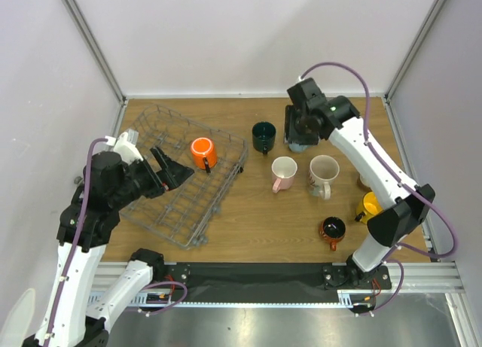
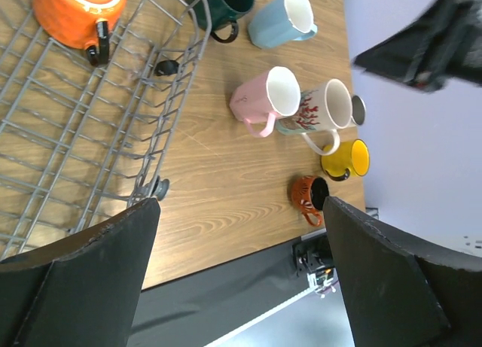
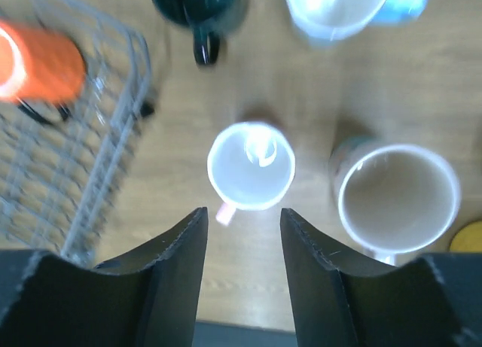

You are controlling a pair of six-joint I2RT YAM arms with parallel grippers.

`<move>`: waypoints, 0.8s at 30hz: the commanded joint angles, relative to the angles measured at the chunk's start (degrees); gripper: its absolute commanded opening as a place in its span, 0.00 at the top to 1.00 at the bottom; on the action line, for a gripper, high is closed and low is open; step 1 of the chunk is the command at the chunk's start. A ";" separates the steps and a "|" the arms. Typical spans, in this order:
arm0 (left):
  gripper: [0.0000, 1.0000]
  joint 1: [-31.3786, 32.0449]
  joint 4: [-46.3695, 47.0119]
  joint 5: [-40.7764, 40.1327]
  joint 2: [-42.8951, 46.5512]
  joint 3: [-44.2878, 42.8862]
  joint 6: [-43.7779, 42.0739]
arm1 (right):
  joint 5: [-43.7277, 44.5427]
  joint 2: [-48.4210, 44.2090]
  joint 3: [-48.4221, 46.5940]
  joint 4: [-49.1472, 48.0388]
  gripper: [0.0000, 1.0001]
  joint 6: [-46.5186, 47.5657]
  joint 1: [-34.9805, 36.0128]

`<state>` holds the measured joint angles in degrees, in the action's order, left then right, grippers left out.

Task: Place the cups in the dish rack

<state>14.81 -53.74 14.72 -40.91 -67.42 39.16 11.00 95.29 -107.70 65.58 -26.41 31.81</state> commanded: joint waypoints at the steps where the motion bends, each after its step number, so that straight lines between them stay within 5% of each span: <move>1: 0.04 -0.39 2.85 2.16 -0.23 0.27 0.92 | -2.48 -1.07 4.16 0.35 0.50 -1.79 0.53; 7: 0.04 -0.39 0.56 2.33 0.12 0.45 1.01 | -3.52 -2.29 9.69 -0.45 0.58 -3.73 -2.63; 13: 0.04 -0.39 1.53 3.21 1.18 2.47 2.15 | -4.24 -1.16 14.53 -3.17 0.50 -6.89 -2.90; 24: 0.03 -0.39 1.09 3.12 1.09 1.67 1.80 | -5.55 2.44 19.72 -9.24 0.50 -10.32 -4.74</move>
<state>14.81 -53.28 16.93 -40.12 -64.99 40.53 6.70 96.31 -88.44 59.77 -35.18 27.55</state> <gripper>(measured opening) 0.972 0.501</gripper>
